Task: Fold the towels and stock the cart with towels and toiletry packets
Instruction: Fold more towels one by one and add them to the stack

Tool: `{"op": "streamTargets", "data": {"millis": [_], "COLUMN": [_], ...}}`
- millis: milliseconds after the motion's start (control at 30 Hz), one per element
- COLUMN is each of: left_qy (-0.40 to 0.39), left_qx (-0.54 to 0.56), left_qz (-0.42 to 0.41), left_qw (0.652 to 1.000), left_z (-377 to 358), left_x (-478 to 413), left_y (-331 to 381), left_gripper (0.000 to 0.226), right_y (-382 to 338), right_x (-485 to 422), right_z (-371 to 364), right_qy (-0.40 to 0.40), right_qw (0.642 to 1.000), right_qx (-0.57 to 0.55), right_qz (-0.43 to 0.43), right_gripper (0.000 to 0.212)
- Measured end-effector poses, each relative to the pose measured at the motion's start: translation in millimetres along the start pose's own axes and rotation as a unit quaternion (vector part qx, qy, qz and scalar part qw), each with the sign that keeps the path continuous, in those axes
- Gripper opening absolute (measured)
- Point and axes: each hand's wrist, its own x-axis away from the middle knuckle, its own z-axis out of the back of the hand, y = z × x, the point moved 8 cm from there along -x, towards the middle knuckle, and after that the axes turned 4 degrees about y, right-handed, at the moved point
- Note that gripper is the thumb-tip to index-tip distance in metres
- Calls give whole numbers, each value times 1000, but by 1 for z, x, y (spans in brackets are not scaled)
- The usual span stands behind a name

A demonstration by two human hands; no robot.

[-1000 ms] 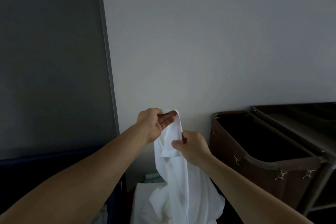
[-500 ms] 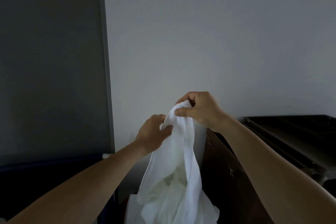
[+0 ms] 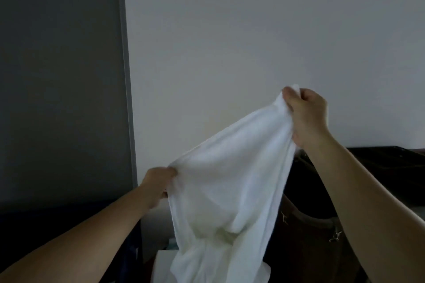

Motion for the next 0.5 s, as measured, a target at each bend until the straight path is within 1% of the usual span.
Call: {"op": "streamTargets", "data": {"millis": [33, 67, 100, 133, 167, 200, 233, 267, 300, 333, 367, 400, 433, 467, 500], "left_qy": [2, 4, 5, 3, -2, -9, -14, -19, -27, -36, -44, -48, -56, -79, -122], "left_qx": [22, 26, 13, -19, -77, -154, -231, -296, -336, -354, -352, -340, -323, -297, -258], "left_qz": [-9, -33, -76, -145, -231, -318, -389, -439, -465, -476, -475, -467, -444, -399, -336], "left_qw": [1000, 999, 997, 989, 970, 935, 892, 848, 818, 804, 805, 815, 833, 864, 897], "left_z": [-6, -13, -21, -30, -40, -52, -64, -74, -82, -87, -87, -85, -81, -77, -74], "left_x": [6, 12, 20, 32, 48, 65, 80, 89, 93, 91, 87, 82, 75, 65, 56], "left_y": [20, 43, 70, 100, 130, 155, 170, 177, 177, 171, 163, 152, 139, 122, 100], "left_gripper": [20, 18, 17, 20, 26, 30, 30, 27, 28, 29, 28, 26, 27, 27, 27], "right_y": [0, 2, 8, 17, 25, 31, 36, 41, 47, 50, 51, 49, 46, 39, 32], "right_x": [0, 5, 14, 26, 40, 57, 71, 84, 93, 98, 97, 93, 85, 77, 67], "right_z": [3, -1, -11, -24, -36, -47, -58, -66, -73, -75, -75, -72, -68, -62, -57], "right_qy": [9, -12, -58, -116, -174, -226, -270, -307, -334, -346, -342, -322, -289, -251, -215], "right_qw": [997, 992, 986, 978, 970, 962, 955, 945, 935, 930, 930, 936, 948, 963, 975], "right_qx": [63, 111, 145, 161, 159, 142, 123, 111, 112, 121, 135, 141, 130, 97, 51], "right_qz": [35, 58, 65, 64, 60, 47, 23, -7, -33, -40, -28, -12, 1, 2, 1], "right_gripper": [35, 32, 27, 25, 30, 37, 39, 32, 21, 16, 20, 25, 26, 25, 24]}}
